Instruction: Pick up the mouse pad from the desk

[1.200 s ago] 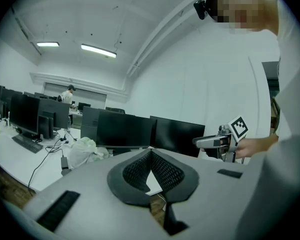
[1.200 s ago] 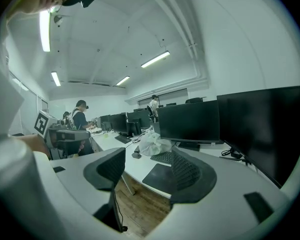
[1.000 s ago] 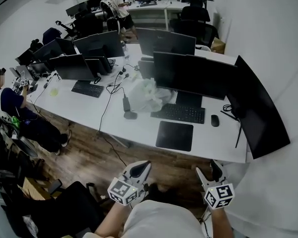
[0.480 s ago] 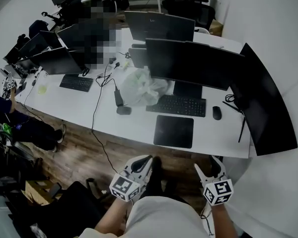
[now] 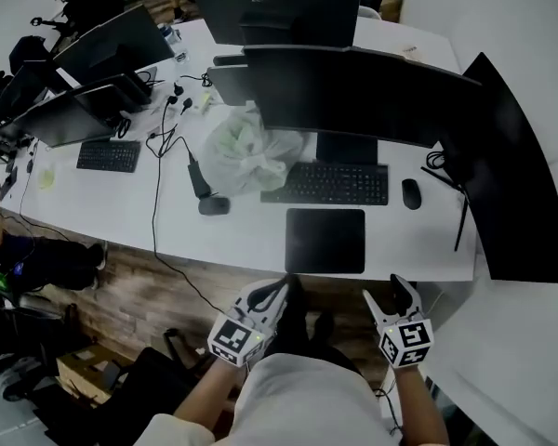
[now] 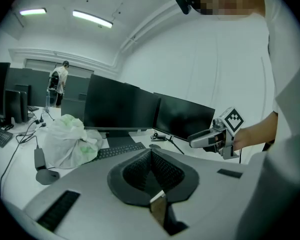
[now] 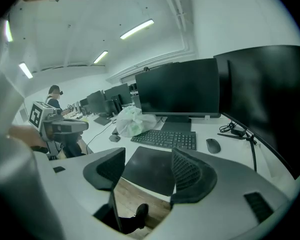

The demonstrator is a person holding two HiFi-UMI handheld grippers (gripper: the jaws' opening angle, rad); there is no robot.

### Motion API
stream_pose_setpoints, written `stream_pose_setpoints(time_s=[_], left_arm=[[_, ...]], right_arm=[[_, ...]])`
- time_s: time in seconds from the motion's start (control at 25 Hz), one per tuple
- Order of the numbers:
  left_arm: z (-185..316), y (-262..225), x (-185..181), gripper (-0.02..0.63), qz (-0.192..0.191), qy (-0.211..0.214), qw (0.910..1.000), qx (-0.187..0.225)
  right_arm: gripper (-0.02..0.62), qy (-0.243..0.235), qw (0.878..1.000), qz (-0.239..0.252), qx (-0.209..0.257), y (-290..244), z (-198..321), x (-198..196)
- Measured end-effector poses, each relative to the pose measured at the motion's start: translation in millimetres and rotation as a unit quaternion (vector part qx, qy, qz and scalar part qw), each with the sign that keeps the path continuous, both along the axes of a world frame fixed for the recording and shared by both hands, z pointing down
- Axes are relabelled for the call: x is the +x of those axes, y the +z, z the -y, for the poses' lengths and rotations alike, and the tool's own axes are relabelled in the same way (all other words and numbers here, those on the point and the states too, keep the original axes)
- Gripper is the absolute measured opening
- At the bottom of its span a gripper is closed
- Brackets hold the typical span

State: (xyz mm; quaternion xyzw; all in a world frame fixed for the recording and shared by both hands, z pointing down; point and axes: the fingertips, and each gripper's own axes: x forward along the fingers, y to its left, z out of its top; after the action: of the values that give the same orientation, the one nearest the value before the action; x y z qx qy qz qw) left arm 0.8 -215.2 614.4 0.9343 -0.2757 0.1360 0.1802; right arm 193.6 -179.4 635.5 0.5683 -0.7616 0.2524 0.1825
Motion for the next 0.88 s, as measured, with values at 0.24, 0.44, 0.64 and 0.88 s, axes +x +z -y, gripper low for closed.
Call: stream_pose_setpoints(time_s=[0.24,0.44,0.64,0.88], left_arm=[[37,37,4,0.015,0.012,0.043,0.9990,-0.009],[52,71,2,0.015,0.017,0.055,0.9976,-0.040],[60,102,1,0.015,0.021,0.052,0.9963,-0.065],[65,135,-1,0.015,0.029,0.035,0.9949,-0.090]], right_arm=[[0.302,0.031,0.999,-0.029,-0.032,50,33,-2],[0.307,0.043,0.996,-0.035,-0.074,90,48,-6],[0.311,0.050,0.991,-0.040,-0.114,131,53,-2],[0.313,0.058,0.983,-0.036,-0.171,183,53,6]])
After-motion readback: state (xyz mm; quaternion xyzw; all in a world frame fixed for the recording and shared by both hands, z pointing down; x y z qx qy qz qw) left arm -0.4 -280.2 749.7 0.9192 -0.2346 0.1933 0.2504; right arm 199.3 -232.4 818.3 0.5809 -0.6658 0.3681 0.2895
